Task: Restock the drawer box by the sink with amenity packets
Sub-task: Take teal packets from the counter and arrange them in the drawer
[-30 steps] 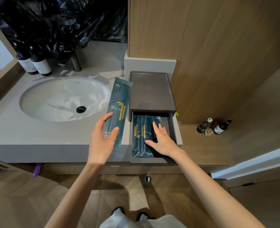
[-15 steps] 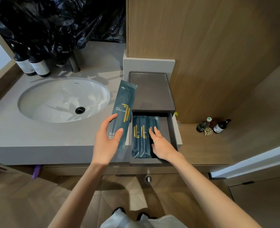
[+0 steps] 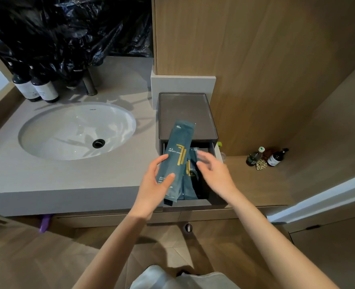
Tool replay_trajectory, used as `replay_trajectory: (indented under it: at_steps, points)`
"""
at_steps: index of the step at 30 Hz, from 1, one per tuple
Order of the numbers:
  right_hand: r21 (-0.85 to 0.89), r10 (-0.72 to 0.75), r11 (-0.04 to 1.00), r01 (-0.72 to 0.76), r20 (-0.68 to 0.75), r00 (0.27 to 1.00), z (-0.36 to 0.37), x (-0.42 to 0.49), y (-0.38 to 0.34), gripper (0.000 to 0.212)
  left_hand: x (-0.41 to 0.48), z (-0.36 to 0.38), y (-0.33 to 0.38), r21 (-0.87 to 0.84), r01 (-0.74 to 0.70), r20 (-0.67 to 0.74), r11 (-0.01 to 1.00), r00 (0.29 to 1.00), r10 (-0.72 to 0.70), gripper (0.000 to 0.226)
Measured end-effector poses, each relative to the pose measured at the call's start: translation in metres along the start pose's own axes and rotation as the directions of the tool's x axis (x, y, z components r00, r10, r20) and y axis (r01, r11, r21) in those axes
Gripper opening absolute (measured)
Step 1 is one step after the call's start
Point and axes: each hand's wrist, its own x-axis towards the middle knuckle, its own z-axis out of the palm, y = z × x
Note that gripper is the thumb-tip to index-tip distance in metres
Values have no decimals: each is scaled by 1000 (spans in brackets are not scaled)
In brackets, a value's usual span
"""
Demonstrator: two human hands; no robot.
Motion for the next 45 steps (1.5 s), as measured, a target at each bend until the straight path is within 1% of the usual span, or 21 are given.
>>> replay_trajectory:
  at_steps: [1,2,3,5,7,9,11,13,15,17,19,22,24,26,28,30,33,37,39,42,45]
  points:
    - [102,18,995,-11,-67,998,-8,-3,-6,44,-2,1,0,-9,13,31,1000,999,-13,49]
    - [147,23,989,-4,-125,992,-17,-6,-10,47,-3,0,1,-16,29,70,999,997,-28,52]
    - [127,0,992,22,-171,985,-25,-9,-13,51,-4,-1,1,-2,39,116,999,992,-39,55]
    - [-45,-122,992,115,-216,969,-40,-14,-17,57,-4,-8,0,123,9,205,992,978,-34,60]
    - [-256,-256,942,218,-125,959,-53,-19,-21,56,-3,-16,1,307,-71,276,949,961,-17,58]
    - [-403,-311,861,310,66,948,-60,-25,-26,51,-1,-25,6,459,-167,339,873,941,2,52]
    - [-456,-286,809,371,246,926,-60,-33,-29,48,-1,-31,13,528,-248,400,812,916,19,48]
    - [-469,-230,795,386,356,906,-56,-42,-29,45,-2,-34,22,537,-281,437,795,899,23,46]
    - [-447,-188,817,364,390,902,-51,-48,-26,35,0,-35,32,521,-281,451,806,893,20,47]
    - [-363,-171,879,308,364,916,-51,-52,-21,21,3,-34,41,489,-300,441,819,895,65,56]
    - [-288,-148,927,239,304,941,-55,-53,-16,14,8,-30,45,473,-327,329,818,927,180,73]
    - [-171,-56,981,87,175,983,-62,-54,-4,10,15,-26,49,426,-217,-6,878,970,242,84]
    - [-24,26,999,-25,68,997,-63,-56,4,8,17,-20,49,344,-114,-92,932,984,154,73]
    - [194,130,972,-136,47,990,-61,-61,7,8,14,-9,46,247,14,-26,969,1000,-8,57]
    - [377,219,895,-239,96,971,-54,-67,7,9,10,6,38,152,155,112,976,979,-173,51]
    - [468,263,832,-298,140,955,-45,-72,7,10,8,23,25,112,261,204,959,938,-280,49]
    - [527,269,794,-302,141,953,-33,-74,7,13,9,39,12,75,346,229,935,907,-354,38]
    - [512,236,819,-258,110,966,-30,-71,7,14,16,45,10,-7,393,234,920,895,-380,25]
    - [438,240,867,-239,55,969,-34,-68,7,16,26,42,8,-56,436,257,898,876,-409,29]
    - [140,198,974,-180,-126,972,-43,-62,14,27,42,34,5,-18,483,293,875,840,-457,36]
    - [-102,133,983,-153,-176,975,-48,-57,18,37,53,31,4,85,507,344,858,793,-503,32]
